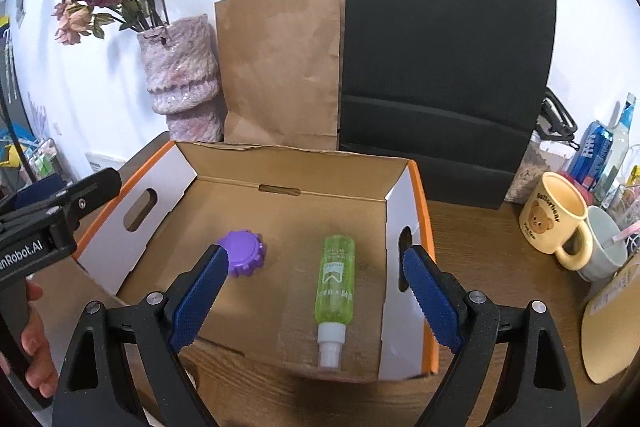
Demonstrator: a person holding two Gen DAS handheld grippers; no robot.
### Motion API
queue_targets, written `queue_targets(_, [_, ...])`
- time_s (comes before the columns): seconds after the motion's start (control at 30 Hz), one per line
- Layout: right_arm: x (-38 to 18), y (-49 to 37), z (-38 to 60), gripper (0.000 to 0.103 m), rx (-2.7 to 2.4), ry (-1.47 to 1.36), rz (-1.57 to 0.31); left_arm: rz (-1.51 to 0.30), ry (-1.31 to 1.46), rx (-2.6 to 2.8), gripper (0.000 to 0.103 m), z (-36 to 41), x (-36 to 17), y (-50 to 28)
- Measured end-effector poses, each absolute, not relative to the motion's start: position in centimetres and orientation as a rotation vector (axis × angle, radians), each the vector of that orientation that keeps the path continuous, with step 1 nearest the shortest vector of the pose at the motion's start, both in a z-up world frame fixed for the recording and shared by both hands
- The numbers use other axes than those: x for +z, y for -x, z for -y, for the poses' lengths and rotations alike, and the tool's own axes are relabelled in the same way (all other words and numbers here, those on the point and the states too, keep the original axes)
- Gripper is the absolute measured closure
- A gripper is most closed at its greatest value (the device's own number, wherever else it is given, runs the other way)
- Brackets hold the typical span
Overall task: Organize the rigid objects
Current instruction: 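Open both tools to drop the purple cap and green bottle into the box, then move both tools back from the box toward the remaining objects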
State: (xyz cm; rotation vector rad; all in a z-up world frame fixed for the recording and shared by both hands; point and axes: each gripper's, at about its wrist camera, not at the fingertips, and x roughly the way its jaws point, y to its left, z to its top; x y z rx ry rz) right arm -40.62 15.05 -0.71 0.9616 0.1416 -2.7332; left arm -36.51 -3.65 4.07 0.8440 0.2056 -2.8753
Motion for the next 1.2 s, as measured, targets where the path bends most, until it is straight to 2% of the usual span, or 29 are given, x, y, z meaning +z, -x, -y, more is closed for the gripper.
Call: queue_targets(1.2, [-0.2, 26.4, -16.4, 0.01, -2.765, -0.886, -0.155, -0.164, -0.81, -2.937, 0.0, 3.4, 4.9, 24.7])
